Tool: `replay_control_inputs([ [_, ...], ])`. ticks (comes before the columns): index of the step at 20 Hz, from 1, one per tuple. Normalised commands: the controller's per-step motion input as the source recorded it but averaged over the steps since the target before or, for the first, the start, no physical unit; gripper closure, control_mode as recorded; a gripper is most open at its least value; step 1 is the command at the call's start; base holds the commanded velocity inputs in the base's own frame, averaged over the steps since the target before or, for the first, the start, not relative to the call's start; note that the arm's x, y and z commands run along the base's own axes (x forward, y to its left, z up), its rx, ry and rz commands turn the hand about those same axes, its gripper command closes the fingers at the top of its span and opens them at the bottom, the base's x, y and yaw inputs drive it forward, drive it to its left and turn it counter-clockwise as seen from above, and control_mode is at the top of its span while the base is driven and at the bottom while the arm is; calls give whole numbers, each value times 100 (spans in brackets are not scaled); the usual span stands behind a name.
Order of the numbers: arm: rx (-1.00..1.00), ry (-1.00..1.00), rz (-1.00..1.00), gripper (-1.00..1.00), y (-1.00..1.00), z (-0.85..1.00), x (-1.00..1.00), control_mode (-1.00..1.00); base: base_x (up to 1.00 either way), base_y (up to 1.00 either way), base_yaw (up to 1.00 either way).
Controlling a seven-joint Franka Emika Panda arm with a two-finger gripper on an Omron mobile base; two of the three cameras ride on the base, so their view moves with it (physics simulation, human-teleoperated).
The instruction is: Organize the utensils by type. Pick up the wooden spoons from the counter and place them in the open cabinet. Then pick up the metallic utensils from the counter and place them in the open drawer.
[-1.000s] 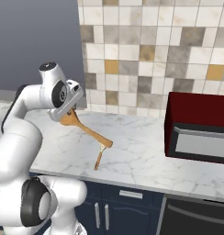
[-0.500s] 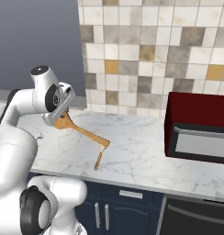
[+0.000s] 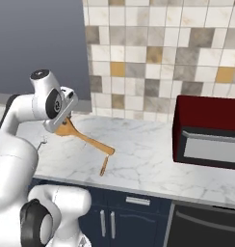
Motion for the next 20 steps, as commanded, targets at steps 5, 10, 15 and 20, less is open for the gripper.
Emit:
replay_control_inputs([
  [5, 0, 0, 0, 100, 0, 0, 0, 100, -66, -1, 0],
  [10, 0, 0, 0, 100, 0, 0, 0, 100, -48, -6, -23],
  [15, 0, 0, 0, 100, 0, 0, 0, 100, -9, 0, -95],
  [20, 0, 0, 0, 100, 0, 0, 0, 100, 0, 0, -100],
])
